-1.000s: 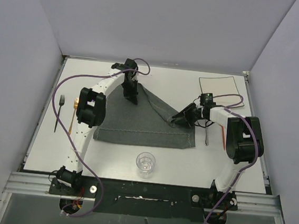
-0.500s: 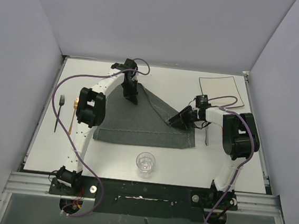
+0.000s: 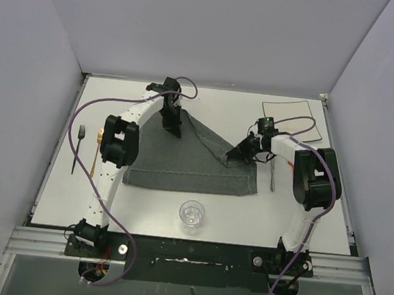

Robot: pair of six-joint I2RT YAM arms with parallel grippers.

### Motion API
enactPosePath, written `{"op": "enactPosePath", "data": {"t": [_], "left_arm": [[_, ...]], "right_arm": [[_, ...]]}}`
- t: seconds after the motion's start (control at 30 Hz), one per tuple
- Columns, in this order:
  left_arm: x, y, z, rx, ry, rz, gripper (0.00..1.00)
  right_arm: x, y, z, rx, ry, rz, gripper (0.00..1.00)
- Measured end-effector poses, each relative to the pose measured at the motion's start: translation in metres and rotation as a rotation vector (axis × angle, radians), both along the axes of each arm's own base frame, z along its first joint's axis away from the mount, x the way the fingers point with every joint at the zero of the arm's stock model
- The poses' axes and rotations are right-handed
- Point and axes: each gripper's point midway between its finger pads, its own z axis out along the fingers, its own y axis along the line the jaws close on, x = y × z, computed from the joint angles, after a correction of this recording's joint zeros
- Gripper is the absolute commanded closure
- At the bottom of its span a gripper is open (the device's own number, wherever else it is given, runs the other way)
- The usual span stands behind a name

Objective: Set the dinner table for one person
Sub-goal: Flatten out the napkin at the center of the board.

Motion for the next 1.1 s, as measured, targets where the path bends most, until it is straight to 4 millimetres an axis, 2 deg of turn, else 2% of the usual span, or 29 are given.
{"op": "enactPosePath", "data": {"t": [0.13,0.23,0.47,0.57,0.7,0.8,0.93,1.03,1.1], "left_arm": [[0.0,0.0,0.0,-0.002,-0.001,-0.004,1.0],[0.0,0.0,0.0,-0.003,-0.001,-0.004,1.0],[0.0,0.0,0.0,-0.006,0.0,-0.005,1.0],[0.0,0.0,0.0,-0.006,0.0,-0.005,1.0],[0.0,0.0,0.0,-0.007,0.0,-0.006,1.0],[0.0,0.0,0.0,-0.007,0.0,-0.005,1.0],[0.0,0.001,0.0,-0.008,0.001,-0.005,1.0],[0.0,0.001,0.0,-0.008,0.001,-0.005,1.0],[0.0,0.001,0.0,-0.008,0.001,-0.004,1.0]], "right_arm": [[0.007,0.0,0.01,-0.046,-0.034,0.029,1.0],[0.019,0.001,0.027,-0.102,-0.092,0.073,1.0],[0.063,0.003,0.094,-0.26,-0.334,0.196,1.0],[0.075,-0.004,0.117,-0.34,-0.4,0.236,1.0],[0.103,-0.019,0.144,-0.48,-0.506,0.257,1.0],[0.117,-0.031,0.146,-0.575,-0.541,0.271,1.0],[0.139,-0.042,0.134,-0.682,-0.555,0.307,1.0],[0.162,-0.047,0.115,-0.757,-0.555,0.335,1.0],[0.17,-0.051,0.098,-0.796,-0.536,0.35,1.0]]}}
